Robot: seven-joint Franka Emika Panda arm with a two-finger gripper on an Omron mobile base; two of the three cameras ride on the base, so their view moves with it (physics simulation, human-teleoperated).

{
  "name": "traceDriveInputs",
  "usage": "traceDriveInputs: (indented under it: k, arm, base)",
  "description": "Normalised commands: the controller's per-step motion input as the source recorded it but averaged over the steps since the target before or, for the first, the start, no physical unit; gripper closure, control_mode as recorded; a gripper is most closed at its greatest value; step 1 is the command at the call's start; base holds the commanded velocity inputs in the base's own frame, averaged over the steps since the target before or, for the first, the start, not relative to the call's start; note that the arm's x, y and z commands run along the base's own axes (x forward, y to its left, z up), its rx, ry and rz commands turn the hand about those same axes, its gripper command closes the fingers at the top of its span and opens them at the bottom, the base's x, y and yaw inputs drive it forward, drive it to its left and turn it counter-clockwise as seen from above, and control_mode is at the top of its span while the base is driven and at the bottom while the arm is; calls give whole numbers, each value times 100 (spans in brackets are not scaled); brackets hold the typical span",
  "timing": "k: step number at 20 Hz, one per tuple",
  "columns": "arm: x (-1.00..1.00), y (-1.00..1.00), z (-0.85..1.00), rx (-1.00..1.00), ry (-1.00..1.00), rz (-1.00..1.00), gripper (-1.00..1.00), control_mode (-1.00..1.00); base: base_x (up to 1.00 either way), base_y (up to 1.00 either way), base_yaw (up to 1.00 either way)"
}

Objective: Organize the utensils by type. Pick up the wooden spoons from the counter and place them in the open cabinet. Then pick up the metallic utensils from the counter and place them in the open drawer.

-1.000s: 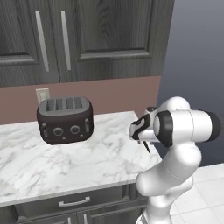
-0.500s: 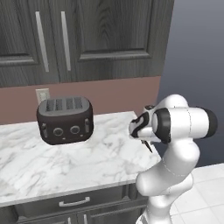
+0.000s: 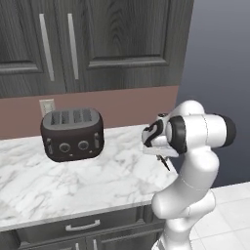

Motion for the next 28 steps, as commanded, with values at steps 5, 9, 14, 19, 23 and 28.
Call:
traceDriveInputs:
  k: [5,9,14,19,23,28]
  arm:
    - [-42,9,-100,-3,-12,7,100,-100]
    - [-51,9,-88,-3,-21,9,100,-100]
    - [-53,0,-59,-1,-26,13,100,-100]
    - [-51,0,-3,2,-25,12,100,-100]
    - [-25,0,43,4,-2,8,100,-100]
    - [-28,0,56,2,0,6,100,-100]
  base:
    - [0,0,0]
    - [0,0,0]
    - [0,0,0]
    - [0,0,0]
    - [0,0,0]
    - [0,0,0]
